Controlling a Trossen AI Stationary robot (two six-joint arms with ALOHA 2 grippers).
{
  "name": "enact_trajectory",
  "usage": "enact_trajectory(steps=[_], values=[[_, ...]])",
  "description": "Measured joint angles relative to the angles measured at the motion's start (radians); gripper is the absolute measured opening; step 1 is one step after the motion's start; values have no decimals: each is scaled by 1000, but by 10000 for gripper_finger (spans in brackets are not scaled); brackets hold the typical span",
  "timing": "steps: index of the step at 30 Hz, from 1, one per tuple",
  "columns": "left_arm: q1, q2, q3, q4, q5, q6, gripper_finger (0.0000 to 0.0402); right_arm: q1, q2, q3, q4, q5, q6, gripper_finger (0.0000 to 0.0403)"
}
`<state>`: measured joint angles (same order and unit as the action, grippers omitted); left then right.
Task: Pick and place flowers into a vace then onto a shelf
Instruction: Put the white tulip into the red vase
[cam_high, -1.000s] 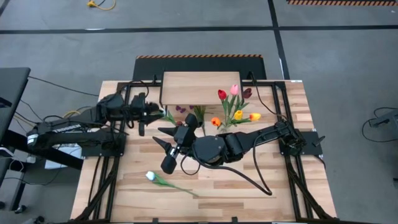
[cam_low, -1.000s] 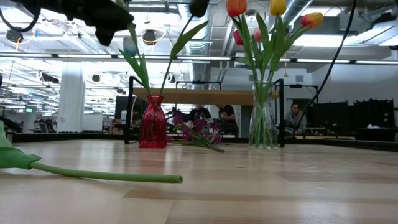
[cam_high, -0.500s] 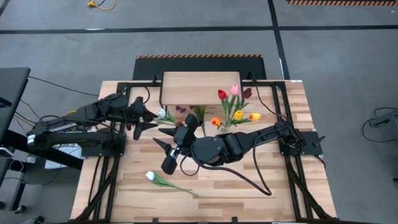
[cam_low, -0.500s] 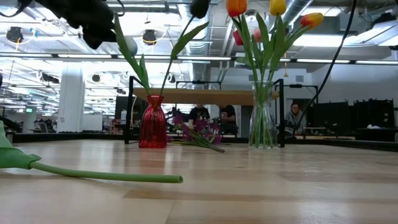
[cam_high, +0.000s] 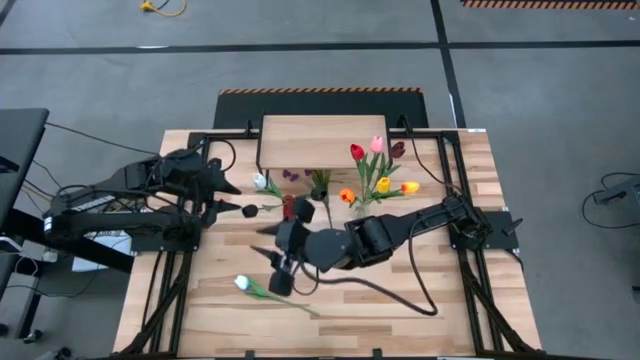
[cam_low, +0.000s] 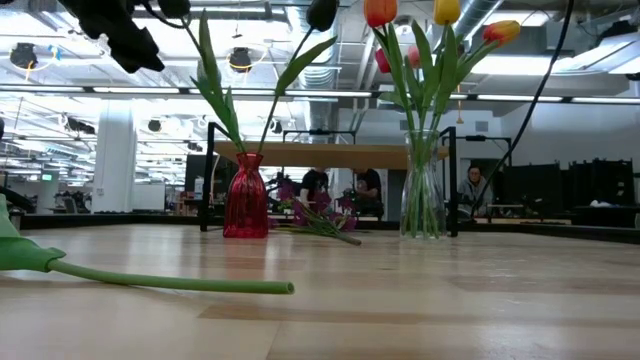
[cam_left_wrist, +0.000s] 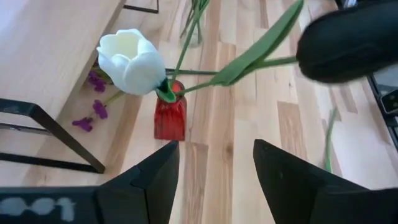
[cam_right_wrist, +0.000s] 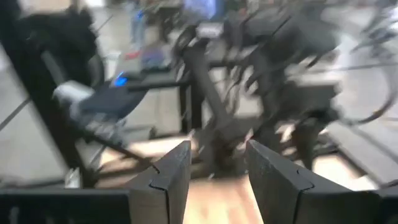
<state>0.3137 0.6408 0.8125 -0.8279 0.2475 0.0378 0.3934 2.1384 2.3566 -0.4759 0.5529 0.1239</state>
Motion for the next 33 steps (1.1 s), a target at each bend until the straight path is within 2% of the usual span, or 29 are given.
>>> enact_trajectory(steps=[10, 16, 22, 25, 31, 33], values=[[0, 0, 43, -89, 3, 17, 195, 59, 9, 0, -248, -110, 151, 132], [0, 0, 45, -108, 3, 15, 195, 91, 11, -52, -321, -158, 354, 132], [0, 0, 45, -102, 5, 0, 195, 117, 10, -187, -268, -193, 530, 131], [0, 0, 45, -105, 11, -12, 195, 130, 10, -270, -172, -189, 605, 131], [0, 0, 44, -106, 38, -14, 195, 138, 12, -403, 20, -177, 639, 131], [0, 0, 44, -107, 39, -14, 195, 134, 48, -414, 42, -173, 640, 131]])
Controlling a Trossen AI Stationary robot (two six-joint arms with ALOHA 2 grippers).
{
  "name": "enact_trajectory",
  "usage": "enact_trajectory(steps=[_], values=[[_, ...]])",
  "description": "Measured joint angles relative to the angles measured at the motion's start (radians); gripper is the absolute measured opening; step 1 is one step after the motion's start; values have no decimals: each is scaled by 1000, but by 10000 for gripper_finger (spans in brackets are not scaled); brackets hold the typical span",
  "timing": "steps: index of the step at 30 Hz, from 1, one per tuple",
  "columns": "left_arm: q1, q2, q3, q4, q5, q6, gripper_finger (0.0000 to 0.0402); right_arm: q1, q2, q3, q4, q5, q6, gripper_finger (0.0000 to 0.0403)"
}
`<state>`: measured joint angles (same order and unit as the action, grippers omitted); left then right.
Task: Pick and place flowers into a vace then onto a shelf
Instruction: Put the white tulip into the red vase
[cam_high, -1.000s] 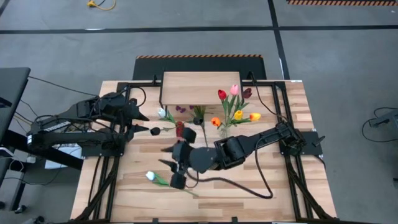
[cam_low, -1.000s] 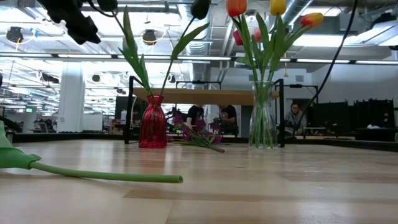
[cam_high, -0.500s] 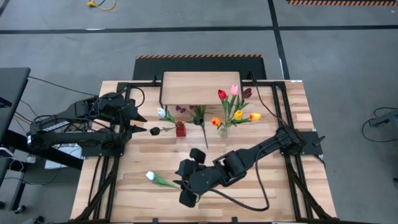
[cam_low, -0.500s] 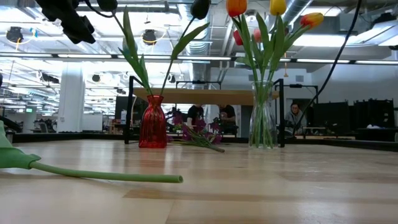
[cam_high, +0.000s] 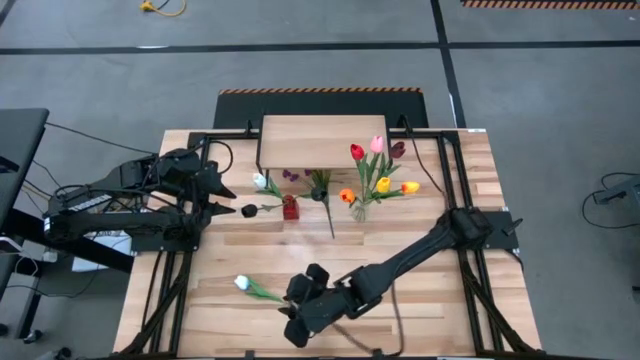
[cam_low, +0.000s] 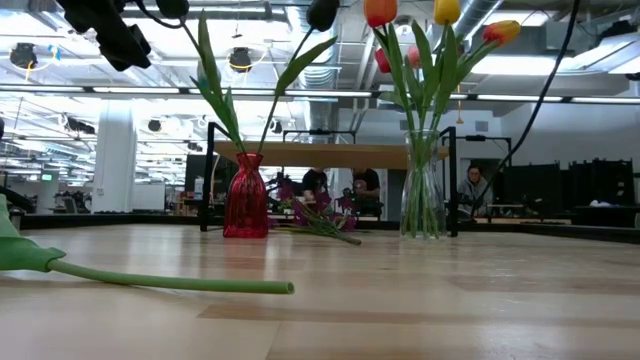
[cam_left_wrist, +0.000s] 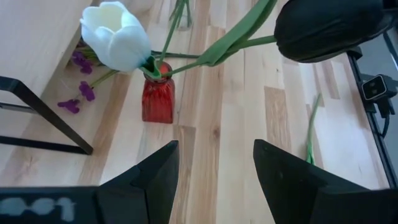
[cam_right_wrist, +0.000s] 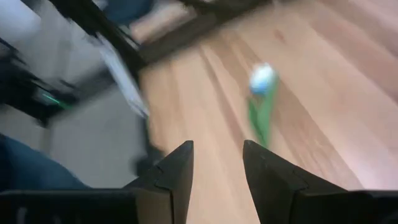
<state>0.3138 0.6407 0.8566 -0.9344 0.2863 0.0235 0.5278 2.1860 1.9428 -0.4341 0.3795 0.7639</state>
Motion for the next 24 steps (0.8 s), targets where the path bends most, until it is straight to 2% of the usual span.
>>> enact_trajectory(steps=[7, 16, 24], values=[[0, 0, 0, -3, 29, -1, 195, -14, 165, -2, 70, -83, 1, 131], [0, 0, 0, -3, 31, -12, 195, -32, 321, 59, 12, -53, 44, 109], [0, 0, 0, -6, 32, -25, 195, -50, 348, 85, -59, -37, 49, 78]])
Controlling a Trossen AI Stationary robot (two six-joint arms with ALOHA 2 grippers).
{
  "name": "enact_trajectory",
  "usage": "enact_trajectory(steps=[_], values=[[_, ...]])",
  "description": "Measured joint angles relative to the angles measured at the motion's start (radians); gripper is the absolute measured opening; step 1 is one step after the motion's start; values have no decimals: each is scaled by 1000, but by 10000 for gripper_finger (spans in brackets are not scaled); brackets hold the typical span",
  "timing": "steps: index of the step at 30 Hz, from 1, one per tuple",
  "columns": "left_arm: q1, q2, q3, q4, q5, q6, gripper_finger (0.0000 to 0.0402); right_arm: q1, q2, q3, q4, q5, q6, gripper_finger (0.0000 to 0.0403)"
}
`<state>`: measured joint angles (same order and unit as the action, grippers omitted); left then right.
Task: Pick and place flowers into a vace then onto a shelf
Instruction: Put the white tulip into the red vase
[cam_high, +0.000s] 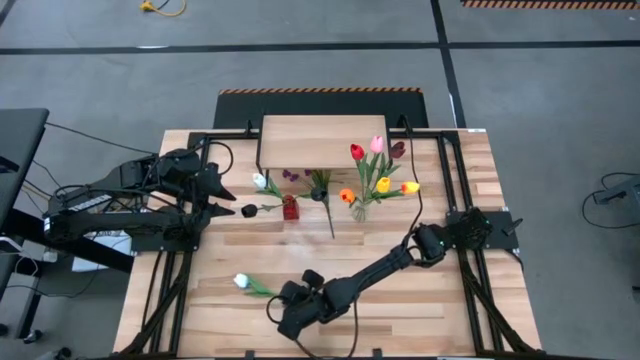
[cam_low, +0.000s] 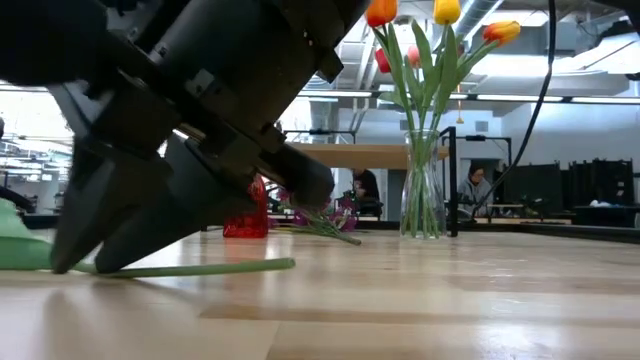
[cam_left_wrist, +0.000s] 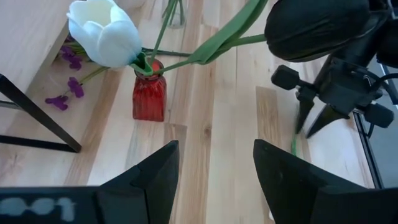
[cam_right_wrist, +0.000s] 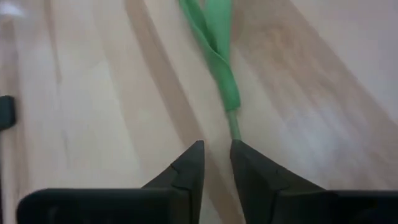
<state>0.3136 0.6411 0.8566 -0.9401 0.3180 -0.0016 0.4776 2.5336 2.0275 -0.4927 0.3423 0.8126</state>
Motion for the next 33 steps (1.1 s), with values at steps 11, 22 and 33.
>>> enact_trajectory(steps=[11, 22, 33], values=[[0, 0, 0, -18, 0, -6, 195, -26, 0, -1, -76, -60, 26, 7], [0, 0, 0, -20, 1, -5, 195, -28, 1, -7, 22, -102, -88, 43], [0, 0, -1, -20, 2, -1, 195, -24, 10, 26, 49, -31, -173, 114]])
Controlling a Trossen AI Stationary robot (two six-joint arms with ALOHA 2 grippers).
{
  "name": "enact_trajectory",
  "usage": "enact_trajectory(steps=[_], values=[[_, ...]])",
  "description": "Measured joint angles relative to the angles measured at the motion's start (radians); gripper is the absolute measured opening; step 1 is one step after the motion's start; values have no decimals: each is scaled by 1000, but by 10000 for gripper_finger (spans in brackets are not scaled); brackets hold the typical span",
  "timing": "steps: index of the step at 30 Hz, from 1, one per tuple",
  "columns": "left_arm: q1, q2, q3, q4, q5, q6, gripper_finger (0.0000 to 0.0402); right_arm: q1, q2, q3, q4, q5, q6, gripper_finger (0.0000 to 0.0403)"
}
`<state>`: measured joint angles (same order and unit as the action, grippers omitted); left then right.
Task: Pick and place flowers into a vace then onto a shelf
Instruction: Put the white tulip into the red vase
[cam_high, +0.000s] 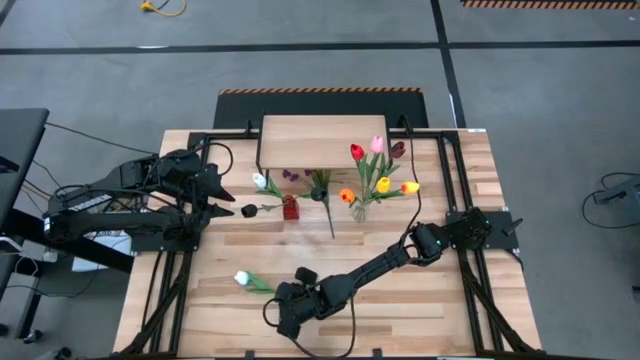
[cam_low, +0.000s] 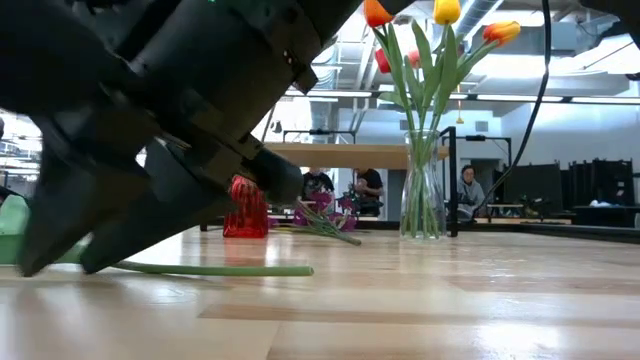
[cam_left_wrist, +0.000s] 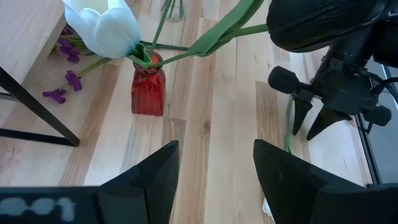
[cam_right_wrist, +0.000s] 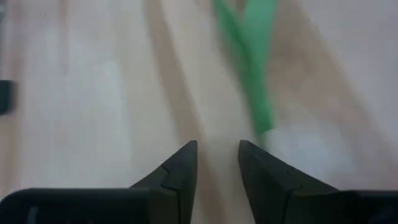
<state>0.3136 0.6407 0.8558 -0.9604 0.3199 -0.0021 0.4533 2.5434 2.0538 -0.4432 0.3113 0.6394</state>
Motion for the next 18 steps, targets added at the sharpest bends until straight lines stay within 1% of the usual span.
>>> enact_trajectory(steps=[4, 6, 18], values=[[0, 0, 0, 0, 0, 1, 195, -6, 4, 24, -30, 92, -43, 111], [0, 0, 0, 0, 0, 1, 195, -12, 3, 35, -26, 121, -47, 109], [0, 0, 0, 0, 0, 2, 195, -21, 0, 54, -49, 144, -72, 108]])
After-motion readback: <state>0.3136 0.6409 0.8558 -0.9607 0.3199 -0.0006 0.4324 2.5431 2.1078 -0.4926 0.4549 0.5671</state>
